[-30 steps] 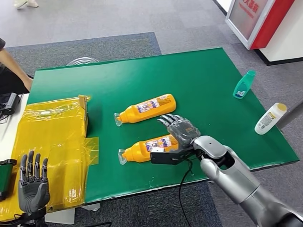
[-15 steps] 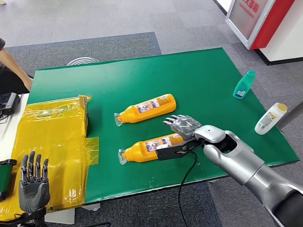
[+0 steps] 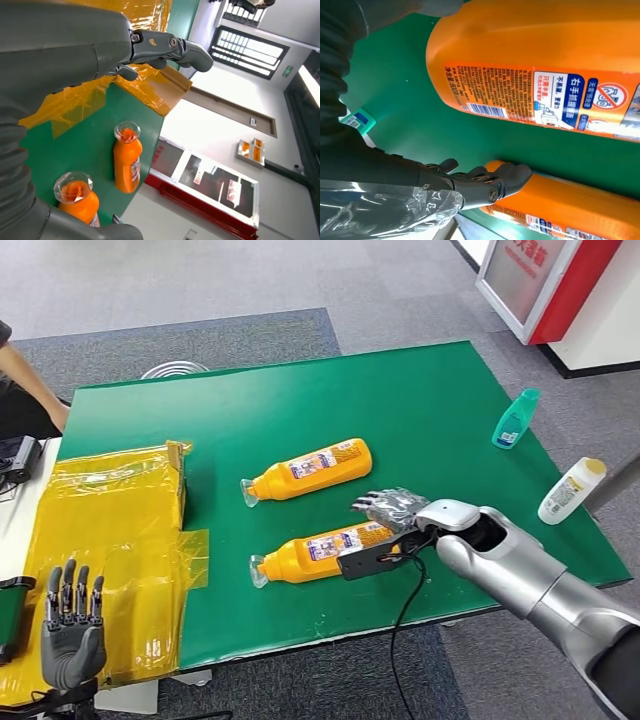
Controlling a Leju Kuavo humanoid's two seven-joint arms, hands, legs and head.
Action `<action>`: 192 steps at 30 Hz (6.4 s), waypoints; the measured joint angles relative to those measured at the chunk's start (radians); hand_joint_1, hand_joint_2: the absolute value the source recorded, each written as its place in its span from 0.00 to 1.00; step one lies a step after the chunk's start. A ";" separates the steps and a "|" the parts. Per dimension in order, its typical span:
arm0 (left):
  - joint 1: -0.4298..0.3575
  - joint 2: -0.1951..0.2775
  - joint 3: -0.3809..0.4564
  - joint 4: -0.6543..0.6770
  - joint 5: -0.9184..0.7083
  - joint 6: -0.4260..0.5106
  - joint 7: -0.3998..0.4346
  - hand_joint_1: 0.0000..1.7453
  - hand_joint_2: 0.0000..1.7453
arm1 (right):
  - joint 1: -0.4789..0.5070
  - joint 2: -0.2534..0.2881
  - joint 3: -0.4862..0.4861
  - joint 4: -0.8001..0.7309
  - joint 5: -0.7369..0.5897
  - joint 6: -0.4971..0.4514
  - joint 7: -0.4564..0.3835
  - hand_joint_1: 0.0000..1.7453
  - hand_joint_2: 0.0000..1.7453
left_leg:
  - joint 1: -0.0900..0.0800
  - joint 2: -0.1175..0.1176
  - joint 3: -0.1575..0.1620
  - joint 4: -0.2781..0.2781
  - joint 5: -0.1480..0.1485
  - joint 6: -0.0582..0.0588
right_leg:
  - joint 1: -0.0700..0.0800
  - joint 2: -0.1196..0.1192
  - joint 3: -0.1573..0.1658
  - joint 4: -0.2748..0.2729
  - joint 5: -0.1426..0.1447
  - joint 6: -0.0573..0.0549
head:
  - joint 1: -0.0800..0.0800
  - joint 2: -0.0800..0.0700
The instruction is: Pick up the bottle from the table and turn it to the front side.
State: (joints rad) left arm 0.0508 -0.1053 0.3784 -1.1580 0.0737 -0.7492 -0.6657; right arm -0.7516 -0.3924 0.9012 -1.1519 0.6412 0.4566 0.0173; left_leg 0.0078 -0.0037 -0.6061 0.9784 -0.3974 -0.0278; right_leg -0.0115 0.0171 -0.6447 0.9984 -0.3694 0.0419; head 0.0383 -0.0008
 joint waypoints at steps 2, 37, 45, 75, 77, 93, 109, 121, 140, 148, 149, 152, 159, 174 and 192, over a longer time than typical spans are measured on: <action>-0.001 0.000 0.000 0.002 0.000 0.000 0.000 0.00 1.00 | -0.004 0.000 0.012 0.007 -0.003 -0.002 0.000 0.00 1.00 | 0.000 0.000 0.000 0.000 0.000 0.000 | 0.000 0.000 0.000 0.000 0.000 0.000 | 0.000 0.000; -0.050 0.005 -0.047 0.054 0.006 0.023 0.000 0.00 1.00 | 0.073 0.188 0.000 0.315 -0.042 -0.277 0.025 0.97 1.00 | 0.000 0.000 0.001 0.000 0.000 0.000 | 0.000 0.000 0.000 0.000 0.000 0.000 | 0.000 0.000; -0.045 0.011 -0.049 0.055 0.013 0.027 0.000 0.00 1.00 | 0.100 0.193 -0.042 0.303 0.043 -0.289 0.023 1.00 1.00 | 0.000 0.000 0.001 0.000 0.001 0.000 | 0.000 0.000 0.001 0.000 0.001 0.000 | 0.000 0.000; 0.075 -0.050 0.050 -0.136 -0.103 0.013 0.000 0.00 1.00 | 0.500 0.223 -0.269 -0.324 0.116 -0.509 -0.188 1.00 1.00 | 0.000 0.000 -0.001 0.000 0.000 0.000 | 0.000 0.000 -0.001 0.000 -0.001 0.000 | 0.000 0.000; 0.093 -0.054 -0.003 -0.193 -0.130 0.072 0.003 0.00 1.00 | 0.538 0.259 -0.279 -0.344 0.112 -0.538 -0.213 1.00 1.00 | 0.000 0.000 -0.001 0.000 -0.001 -0.001 | 0.001 0.000 -0.001 0.000 -0.002 0.000 | 0.000 0.000; 0.148 0.047 -0.480 -0.452 -0.115 0.273 0.135 0.00 1.00 | 0.665 0.447 -0.335 -0.282 0.089 -0.649 -0.286 1.00 1.00 | 0.000 0.000 -0.001 0.000 -0.001 -0.001 | 0.000 0.000 -0.001 0.000 -0.002 0.000 | 0.000 0.000; 0.128 0.128 -0.618 -0.455 -0.047 0.292 0.168 0.00 1.00 | 0.639 0.498 -0.327 -0.161 0.150 -0.698 -0.296 1.00 1.00 | 0.000 0.000 -0.001 0.000 -0.001 -0.001 | 0.000 0.000 -0.001 0.000 -0.002 0.000 | 0.000 0.000; 0.120 0.134 -0.625 -0.399 0.114 0.282 0.231 0.00 1.00 | 0.627 0.487 -0.213 -0.129 0.201 -0.690 -0.315 1.00 1.00 | 0.000 0.000 -0.001 0.000 -0.001 -0.001 | 0.000 0.000 -0.001 0.000 -0.002 0.000 | 0.000 0.000; 0.085 0.197 -0.719 -0.353 0.042 0.237 0.137 0.08 1.00 | 0.575 0.476 -0.135 -0.048 0.189 -0.674 -0.266 1.00 1.00 | 0.000 0.000 -0.001 0.000 -0.001 -0.001 | 0.001 0.000 -0.001 0.000 -0.002 0.000 | 0.000 0.000; 0.078 0.212 -0.734 -0.353 -0.101 0.333 0.107 1.00 1.00 | 0.572 0.480 -0.141 -0.007 0.184 -0.671 -0.245 1.00 1.00 | 0.000 0.000 -0.001 0.000 -0.001 -0.001 | 0.001 0.000 -0.002 0.000 -0.002 -0.001 | 0.000 0.000; 0.076 0.212 -0.736 -0.353 -0.115 0.346 0.107 1.00 1.00 | 0.572 0.480 -0.143 -0.005 0.182 -0.670 -0.244 1.00 1.00 | 0.000 0.000 -0.001 0.000 -0.001 -0.001 | 0.001 0.000 -0.002 0.000 -0.002 -0.001 | 0.000 0.000; 0.073 0.212 -0.743 -0.353 -0.149 0.378 0.107 1.00 1.00 | 0.574 0.480 -0.148 0.000 0.179 -0.669 -0.243 1.00 1.00 | 0.000 0.000 -0.001 0.000 -0.001 -0.001 | 0.001 0.000 -0.002 0.000 -0.002 -0.001 | 0.000 0.000; 0.070 0.208 -0.750 -0.358 -0.196 0.438 0.122 1.00 1.00 | 0.578 0.485 -0.153 0.008 0.180 -0.669 -0.232 0.00 1.00 | 0.000 0.000 -0.001 0.000 -0.001 -0.001 | 0.001 0.000 -0.002 0.000 -0.002 -0.001 | 0.000 0.000; 0.174 0.123 -0.541 -0.668 -0.567 0.956 0.031 1.00 1.00 | 0.723 0.440 -0.238 -0.134 0.182 -0.668 -0.193 0.00 1.00 | 0.001 -0.001 -0.001 0.000 -0.003 -0.002 | 0.001 -0.001 -0.001 0.000 -0.004 -0.001 | 0.000 0.000; 0.189 0.147 -0.301 -0.641 -1.015 1.013 0.400 1.00 1.00 | 0.866 0.383 -0.327 -0.235 0.093 -0.733 -0.136 0.00 1.00 | 0.001 -0.001 0.000 0.000 -0.004 -0.003 | 0.001 -0.001 -0.001 0.000 -0.005 -0.001 | 0.000 0.000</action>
State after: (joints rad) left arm 0.2403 0.0416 0.0777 -1.7991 -0.9412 0.2638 -0.2656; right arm 0.1144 -0.0097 0.5742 -1.3873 0.7341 -0.2768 -0.1191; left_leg 0.0090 -0.0044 -0.6064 0.9783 -0.4012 -0.0303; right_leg -0.0101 0.0163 -0.6460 0.9984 -0.3744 0.0405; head 0.0383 -0.0008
